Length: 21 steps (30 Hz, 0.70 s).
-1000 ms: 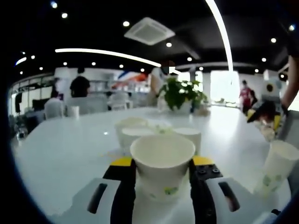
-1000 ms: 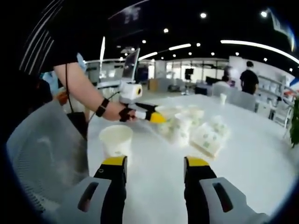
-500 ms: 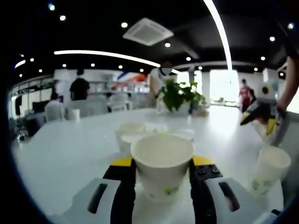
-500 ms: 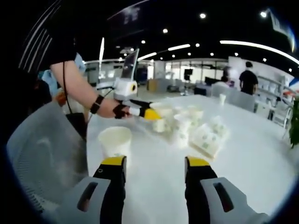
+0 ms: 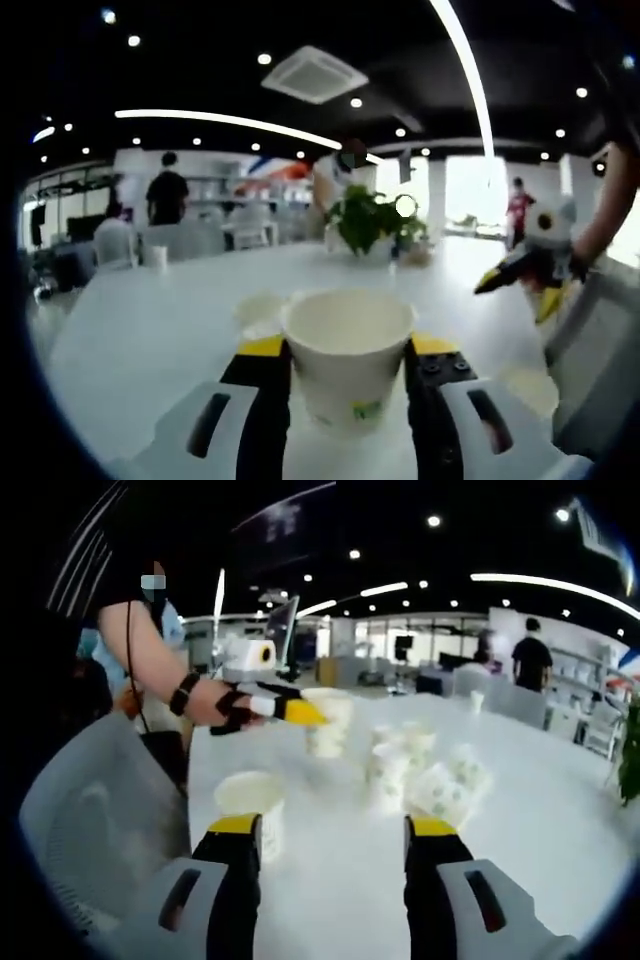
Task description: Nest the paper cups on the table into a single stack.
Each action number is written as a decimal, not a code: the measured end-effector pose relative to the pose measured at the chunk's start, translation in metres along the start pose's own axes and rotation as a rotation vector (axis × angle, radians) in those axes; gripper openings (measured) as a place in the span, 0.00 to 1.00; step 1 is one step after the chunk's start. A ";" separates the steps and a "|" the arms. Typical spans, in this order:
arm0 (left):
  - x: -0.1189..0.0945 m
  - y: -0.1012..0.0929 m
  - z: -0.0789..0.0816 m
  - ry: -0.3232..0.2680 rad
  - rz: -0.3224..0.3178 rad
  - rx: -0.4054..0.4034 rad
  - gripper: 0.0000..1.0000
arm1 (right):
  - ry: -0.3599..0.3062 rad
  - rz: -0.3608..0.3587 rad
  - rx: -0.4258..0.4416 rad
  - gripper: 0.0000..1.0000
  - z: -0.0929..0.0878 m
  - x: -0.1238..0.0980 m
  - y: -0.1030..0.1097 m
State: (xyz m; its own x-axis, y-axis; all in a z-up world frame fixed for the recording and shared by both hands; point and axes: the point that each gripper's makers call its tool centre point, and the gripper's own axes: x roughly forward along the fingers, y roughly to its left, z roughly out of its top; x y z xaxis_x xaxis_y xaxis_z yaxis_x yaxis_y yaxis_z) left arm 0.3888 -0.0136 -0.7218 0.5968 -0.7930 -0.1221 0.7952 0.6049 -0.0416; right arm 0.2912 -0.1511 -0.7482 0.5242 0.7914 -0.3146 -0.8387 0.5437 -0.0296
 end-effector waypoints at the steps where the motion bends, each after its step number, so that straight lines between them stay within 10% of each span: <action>1: -0.001 -0.003 0.001 0.001 -0.007 0.002 0.43 | -0.001 0.003 0.000 0.55 0.001 -0.001 0.001; 21: -0.027 -0.084 0.019 -0.008 -0.139 0.025 0.43 | 0.004 0.012 -0.020 0.54 0.007 -0.014 0.019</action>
State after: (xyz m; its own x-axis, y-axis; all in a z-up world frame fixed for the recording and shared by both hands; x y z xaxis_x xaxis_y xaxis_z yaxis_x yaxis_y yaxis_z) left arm 0.3083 -0.0446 -0.6965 0.4813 -0.8698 -0.1088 0.8728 0.4870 -0.0327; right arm 0.2687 -0.1501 -0.7374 0.5133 0.7969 -0.3185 -0.8479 0.5283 -0.0447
